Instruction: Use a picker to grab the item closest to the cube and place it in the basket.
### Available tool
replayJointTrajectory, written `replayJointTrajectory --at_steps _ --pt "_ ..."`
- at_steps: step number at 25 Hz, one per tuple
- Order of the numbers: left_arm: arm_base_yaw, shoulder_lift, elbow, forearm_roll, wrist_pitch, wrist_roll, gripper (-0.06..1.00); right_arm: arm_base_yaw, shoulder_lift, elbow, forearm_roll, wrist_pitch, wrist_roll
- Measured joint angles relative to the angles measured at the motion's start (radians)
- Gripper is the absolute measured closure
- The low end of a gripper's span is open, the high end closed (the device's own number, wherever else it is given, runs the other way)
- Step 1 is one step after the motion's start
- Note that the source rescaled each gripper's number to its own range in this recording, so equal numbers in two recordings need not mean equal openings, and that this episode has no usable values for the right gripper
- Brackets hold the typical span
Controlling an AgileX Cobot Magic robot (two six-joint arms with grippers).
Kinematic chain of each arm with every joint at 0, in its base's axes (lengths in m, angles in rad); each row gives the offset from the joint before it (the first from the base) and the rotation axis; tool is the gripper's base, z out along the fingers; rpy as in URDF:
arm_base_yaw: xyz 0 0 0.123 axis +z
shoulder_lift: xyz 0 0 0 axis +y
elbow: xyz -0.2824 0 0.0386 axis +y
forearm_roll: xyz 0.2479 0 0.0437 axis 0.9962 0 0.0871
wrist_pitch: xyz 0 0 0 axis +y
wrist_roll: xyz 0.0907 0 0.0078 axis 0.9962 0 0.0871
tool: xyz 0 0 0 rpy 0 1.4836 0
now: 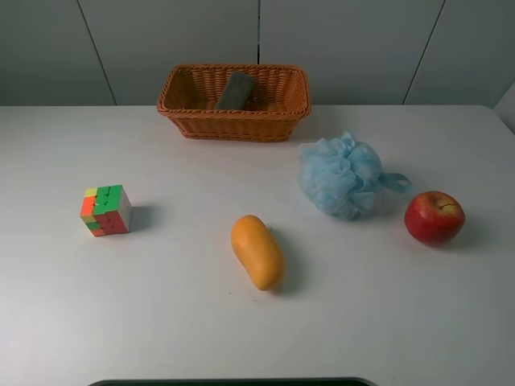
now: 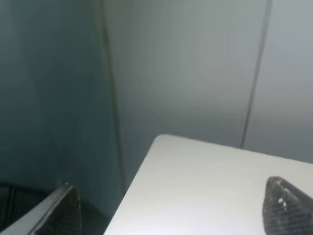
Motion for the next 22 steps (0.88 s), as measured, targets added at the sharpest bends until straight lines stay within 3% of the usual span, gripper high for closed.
replayJointTrajectory --at_steps 5,9,13,19,22 --pt "0.271 -0.122 0.074 -0.17 -0.002 0.135 0.03 0.0 0.0 0.0 0.0 0.0 0.0" --pt "0.377 -0.191 0.17 -0.295 -0.002 0.22 0.03 0.0 0.0 0.0 0.0 0.0 0.0" --pt "0.375 -0.193 0.28 -0.392 -0.046 0.232 0.03 0.0 0.0 0.0 0.0 0.0 0.0" --pt "0.266 -0.193 0.45 -0.396 -0.116 0.196 0.03 0.0 0.0 0.0 0.0 0.0 0.0" --pt "0.253 -0.193 0.506 -0.396 -0.124 0.183 0.03 0.0 0.0 0.0 0.0 0.0 0.0"
